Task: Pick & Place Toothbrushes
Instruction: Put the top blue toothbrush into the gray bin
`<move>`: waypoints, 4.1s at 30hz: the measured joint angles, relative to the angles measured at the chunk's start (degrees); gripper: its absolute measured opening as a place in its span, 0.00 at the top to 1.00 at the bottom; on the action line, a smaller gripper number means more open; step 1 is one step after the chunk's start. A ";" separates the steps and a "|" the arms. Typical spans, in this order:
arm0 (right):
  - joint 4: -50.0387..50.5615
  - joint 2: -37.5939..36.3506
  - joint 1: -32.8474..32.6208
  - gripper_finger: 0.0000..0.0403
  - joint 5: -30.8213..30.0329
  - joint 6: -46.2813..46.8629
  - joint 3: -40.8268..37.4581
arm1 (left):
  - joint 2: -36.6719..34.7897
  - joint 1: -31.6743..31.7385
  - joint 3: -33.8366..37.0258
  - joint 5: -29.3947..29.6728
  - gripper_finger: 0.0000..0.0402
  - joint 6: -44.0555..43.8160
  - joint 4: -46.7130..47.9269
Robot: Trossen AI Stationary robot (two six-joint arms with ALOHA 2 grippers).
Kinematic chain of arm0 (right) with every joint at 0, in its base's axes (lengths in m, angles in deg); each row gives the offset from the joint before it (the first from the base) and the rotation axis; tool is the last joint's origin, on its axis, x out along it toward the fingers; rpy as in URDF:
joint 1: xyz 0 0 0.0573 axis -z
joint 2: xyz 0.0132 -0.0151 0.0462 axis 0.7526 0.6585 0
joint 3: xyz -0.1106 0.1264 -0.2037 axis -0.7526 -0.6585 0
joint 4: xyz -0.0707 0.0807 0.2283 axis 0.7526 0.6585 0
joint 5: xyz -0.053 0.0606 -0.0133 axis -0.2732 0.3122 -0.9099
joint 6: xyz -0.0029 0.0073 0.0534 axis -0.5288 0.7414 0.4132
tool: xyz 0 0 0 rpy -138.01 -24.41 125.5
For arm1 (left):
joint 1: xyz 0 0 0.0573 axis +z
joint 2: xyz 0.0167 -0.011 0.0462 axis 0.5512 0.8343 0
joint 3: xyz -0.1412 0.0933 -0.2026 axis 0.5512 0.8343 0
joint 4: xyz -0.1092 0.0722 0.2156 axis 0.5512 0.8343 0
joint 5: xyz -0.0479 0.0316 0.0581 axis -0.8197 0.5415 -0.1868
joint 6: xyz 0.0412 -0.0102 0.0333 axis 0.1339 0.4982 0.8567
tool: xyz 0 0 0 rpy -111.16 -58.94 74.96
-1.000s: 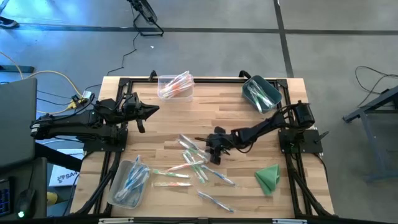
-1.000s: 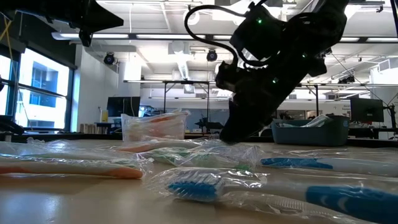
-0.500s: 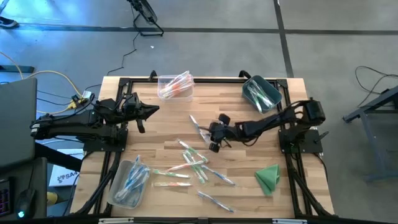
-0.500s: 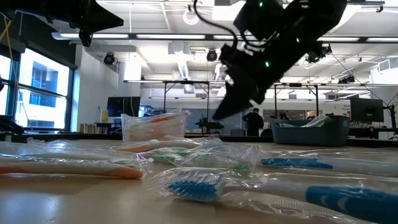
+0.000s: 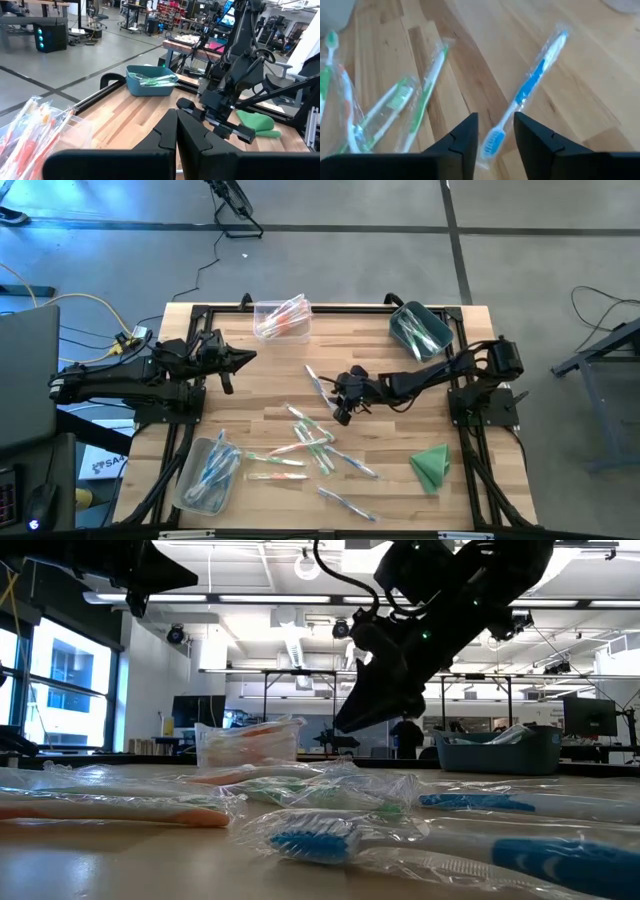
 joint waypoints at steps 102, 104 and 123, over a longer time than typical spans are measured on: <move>-19.53 -18.58 19.87 0.97 24.71 -18.05 0.00 | 36.52 0.04 -0.35 9.62 0.73 -1.25 -58.19; -19.48 -18.58 19.69 0.97 26.00 -18.21 0.00 | 37.39 0.04 -1.22 11.03 0.73 -0.82 -57.91; -18.00 -18.58 19.37 0.97 27.25 -22.55 0.00 | 43.81 0.07 -8.97 7.69 0.73 3.88 -55.92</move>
